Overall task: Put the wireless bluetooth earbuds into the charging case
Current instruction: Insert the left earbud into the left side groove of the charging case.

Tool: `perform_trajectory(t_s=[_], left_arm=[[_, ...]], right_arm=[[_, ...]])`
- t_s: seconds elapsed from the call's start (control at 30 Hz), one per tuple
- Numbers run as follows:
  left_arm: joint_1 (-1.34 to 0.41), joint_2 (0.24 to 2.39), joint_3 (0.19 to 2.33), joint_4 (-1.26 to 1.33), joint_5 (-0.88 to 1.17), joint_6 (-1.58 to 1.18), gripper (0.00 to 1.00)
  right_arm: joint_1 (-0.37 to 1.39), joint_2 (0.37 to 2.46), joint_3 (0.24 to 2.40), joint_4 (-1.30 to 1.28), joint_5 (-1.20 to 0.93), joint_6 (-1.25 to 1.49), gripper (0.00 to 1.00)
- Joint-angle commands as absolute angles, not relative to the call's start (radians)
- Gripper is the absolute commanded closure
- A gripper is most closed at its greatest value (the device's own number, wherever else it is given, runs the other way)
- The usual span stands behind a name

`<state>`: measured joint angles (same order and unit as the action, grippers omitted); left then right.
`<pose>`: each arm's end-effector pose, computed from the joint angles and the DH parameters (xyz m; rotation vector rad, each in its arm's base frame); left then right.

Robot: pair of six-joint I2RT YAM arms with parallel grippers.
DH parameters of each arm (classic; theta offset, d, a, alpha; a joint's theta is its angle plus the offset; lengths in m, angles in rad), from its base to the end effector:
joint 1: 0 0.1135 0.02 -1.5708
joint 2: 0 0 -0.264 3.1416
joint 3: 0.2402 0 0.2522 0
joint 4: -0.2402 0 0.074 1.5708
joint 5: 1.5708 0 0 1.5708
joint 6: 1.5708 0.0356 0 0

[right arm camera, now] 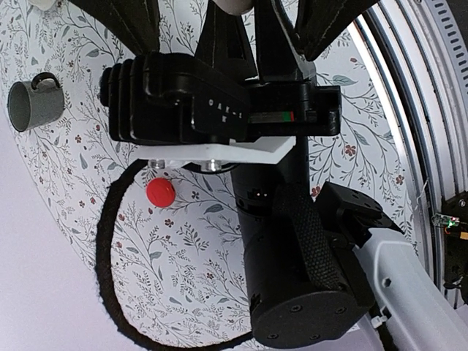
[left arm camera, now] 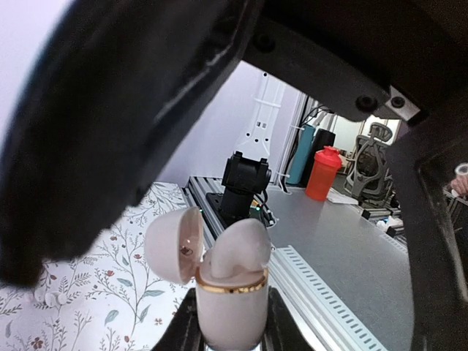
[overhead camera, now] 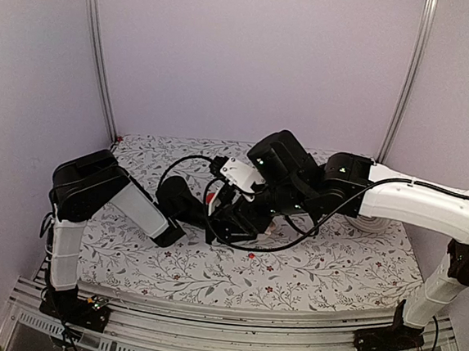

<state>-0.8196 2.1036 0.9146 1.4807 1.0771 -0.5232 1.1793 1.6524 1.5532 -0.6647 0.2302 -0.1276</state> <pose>0.2420 -0.3050 0.1621 1.2509 1.1558 -1.7317 0.1486 0.3386 0.3369 -1.3204 1.9131 0.2653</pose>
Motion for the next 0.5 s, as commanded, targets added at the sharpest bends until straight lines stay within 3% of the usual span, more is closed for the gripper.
perform_trajectory(t_s=[0.0,0.27,0.47], left_arm=[[-0.811,2.094,0.919,1.521,1.046,-0.500,1.00],[-0.801,2.063,0.902,1.487,0.992,-0.440,1.00],[-0.797,2.013,0.883,1.405,0.911,-0.331,1.00]], right_arm=[[1.145,1.602,1.599,-0.662,0.220,-0.088,0.34],[1.076,1.539,1.569,-0.684,0.218,0.051,0.36],[1.044,1.505,1.488,-0.683,0.206,0.143,0.28]])
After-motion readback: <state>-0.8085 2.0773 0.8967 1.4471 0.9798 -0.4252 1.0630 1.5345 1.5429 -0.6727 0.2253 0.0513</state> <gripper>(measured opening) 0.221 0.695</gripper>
